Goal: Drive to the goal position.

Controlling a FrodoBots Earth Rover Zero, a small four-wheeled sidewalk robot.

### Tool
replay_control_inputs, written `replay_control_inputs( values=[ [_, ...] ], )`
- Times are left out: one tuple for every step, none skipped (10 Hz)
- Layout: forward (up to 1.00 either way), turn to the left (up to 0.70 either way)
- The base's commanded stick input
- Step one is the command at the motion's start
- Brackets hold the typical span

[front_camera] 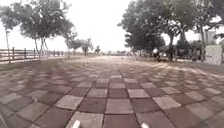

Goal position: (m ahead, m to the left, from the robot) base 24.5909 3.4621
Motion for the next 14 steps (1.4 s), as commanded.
replay_control_inputs(
  values=[
    [0.70,0.00],
    [0.70,0.00],
    [0.70,0.00],
    [0.70,0.00],
    [0.70,0.00],
    [0.70,0.00],
    [0.70,0.00],
    [0.70,0.00],
    [0.70,0.00],
    [0.70,0.00],
    [0.70,0.00],
    [0.70,0.00],
    [0.70,0.00],
    [0.70,0.00]
  ],
)
